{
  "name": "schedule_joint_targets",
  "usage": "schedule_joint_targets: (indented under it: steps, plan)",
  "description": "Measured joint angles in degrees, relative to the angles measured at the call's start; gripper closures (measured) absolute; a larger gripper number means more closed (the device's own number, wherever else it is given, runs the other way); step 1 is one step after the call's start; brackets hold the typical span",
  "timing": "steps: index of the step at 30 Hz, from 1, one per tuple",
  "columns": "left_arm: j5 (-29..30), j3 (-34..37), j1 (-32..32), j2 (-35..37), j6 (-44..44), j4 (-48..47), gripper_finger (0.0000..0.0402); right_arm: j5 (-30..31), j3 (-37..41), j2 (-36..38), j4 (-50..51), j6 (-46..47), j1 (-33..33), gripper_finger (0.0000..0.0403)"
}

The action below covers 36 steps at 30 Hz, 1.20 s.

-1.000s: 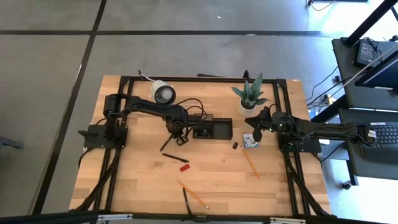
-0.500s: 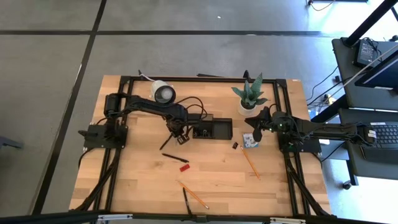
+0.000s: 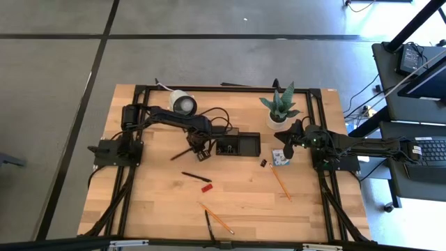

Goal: Pick and place office supplies into organizer
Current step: Put the top black pen in the desk organizer

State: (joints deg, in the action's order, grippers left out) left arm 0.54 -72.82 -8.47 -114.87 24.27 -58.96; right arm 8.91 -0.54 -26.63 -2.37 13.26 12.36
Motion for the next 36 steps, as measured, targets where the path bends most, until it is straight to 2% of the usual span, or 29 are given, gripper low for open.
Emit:
schedule_joint_targets:
  steps: [4, 8, 19, 29, 36]
  plan:
    - [1.0, 0.0, 0.4, -0.1, -3.7, 0.1, 0.0329, 0.0, 0.0, 0.0, 0.0, 0.1, 0.0, 0.0352]
    - [4.5, -0.4, 0.8, -0.2, -8.0, 0.0, 0.0329, 0.0, 0.0, 0.0, 0.0, 0.1, 0.0, 0.0352]
    - [4.2, -2.3, 0.7, -0.4, -11.9, -0.8, 0.0329, 0.0, 0.0, 0.0, 0.0, 0.1, 0.0, 0.0352]
    - [4.3, -2.4, 1.1, -0.4, -11.4, -0.8, 0.0325, 0.0, 0.0, 0.0, 0.0, 0.0, 0.0, 0.0352]
    - [3.7, -2.4, 1.2, -0.4, -8.5, -1.2, 0.0284, 0.0, 0.0, 0.0, 0.0, 0.1, 0.0, 0.0352]
